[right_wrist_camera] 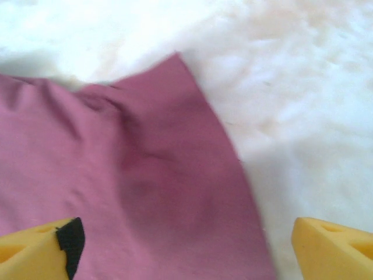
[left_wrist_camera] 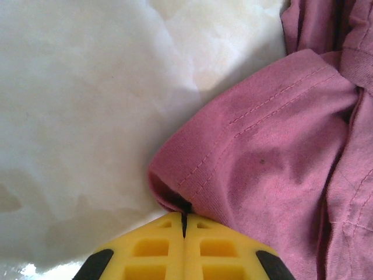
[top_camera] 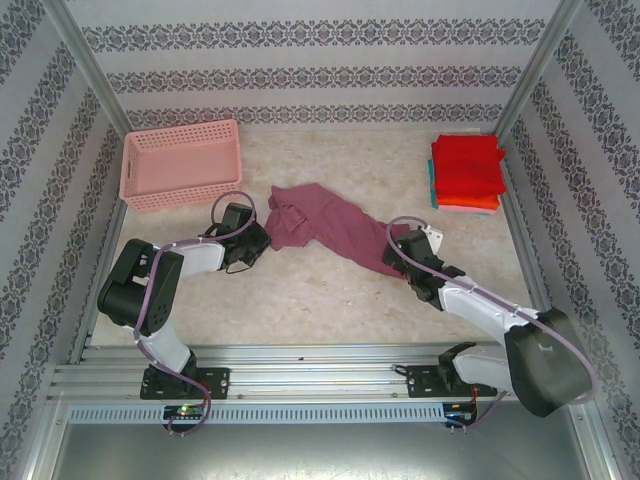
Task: Fold and stack the t-shirts
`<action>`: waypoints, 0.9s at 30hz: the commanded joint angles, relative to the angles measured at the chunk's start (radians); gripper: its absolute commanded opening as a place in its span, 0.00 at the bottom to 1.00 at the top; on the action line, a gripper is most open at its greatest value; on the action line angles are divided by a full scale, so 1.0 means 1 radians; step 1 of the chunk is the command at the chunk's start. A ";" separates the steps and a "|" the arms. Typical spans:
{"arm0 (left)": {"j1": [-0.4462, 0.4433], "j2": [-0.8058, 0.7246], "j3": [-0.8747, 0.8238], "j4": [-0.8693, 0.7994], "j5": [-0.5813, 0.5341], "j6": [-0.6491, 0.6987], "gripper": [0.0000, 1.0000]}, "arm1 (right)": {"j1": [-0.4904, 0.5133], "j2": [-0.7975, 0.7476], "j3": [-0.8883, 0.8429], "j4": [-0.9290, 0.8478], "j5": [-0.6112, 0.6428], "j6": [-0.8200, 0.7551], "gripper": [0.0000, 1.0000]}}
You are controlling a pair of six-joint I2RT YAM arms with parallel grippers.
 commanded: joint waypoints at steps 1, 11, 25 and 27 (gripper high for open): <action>-0.010 -0.025 0.011 0.014 -0.043 0.042 0.00 | 0.012 -0.025 0.006 -0.162 0.073 0.023 0.86; -0.010 -0.034 0.010 0.022 -0.063 0.056 0.00 | 0.099 0.216 0.142 -0.177 0.086 -0.036 0.75; -0.007 -0.091 -0.008 0.003 -0.103 0.122 0.00 | 0.050 0.286 0.193 -0.155 -0.022 -0.092 0.00; -0.007 -0.103 -0.008 -0.005 -0.113 0.130 0.00 | 0.048 0.250 0.185 -0.148 -0.022 -0.105 0.00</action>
